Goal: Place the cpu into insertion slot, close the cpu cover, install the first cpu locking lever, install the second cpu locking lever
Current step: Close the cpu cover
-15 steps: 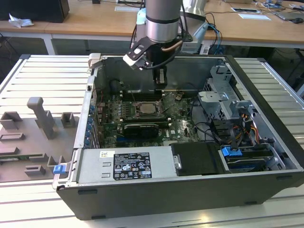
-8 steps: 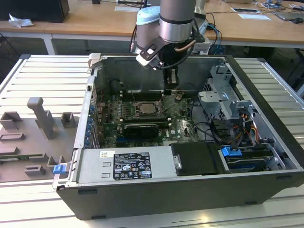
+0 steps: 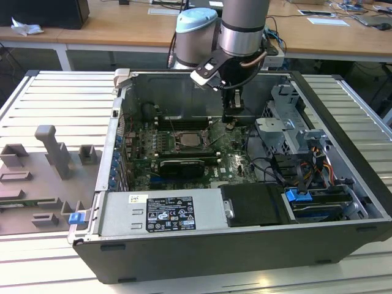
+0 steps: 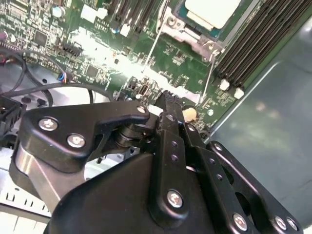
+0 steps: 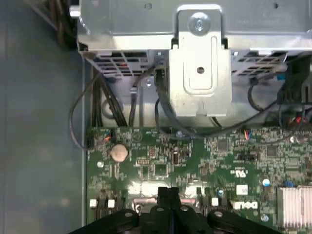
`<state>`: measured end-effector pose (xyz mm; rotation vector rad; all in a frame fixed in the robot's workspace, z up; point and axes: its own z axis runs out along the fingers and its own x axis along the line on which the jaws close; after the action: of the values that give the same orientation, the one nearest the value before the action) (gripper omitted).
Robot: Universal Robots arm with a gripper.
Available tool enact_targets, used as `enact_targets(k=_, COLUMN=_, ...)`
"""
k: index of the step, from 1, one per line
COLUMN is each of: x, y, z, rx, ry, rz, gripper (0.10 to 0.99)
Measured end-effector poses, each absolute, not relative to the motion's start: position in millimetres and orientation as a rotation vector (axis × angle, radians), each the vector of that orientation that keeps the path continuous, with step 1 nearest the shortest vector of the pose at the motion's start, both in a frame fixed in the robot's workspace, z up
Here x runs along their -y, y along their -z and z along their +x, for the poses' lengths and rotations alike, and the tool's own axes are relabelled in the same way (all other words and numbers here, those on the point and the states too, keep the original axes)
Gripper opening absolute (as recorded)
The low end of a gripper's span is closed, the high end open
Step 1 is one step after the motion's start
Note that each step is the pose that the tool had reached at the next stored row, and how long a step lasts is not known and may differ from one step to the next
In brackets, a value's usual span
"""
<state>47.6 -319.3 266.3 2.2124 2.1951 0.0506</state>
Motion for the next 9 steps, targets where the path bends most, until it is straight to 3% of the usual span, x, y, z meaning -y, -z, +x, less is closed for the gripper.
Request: enact_targets(k=9, x=318.0, y=-250.0, z=58.3, rx=-2.205, ry=-0.051, rz=2.203, gripper=0.106)
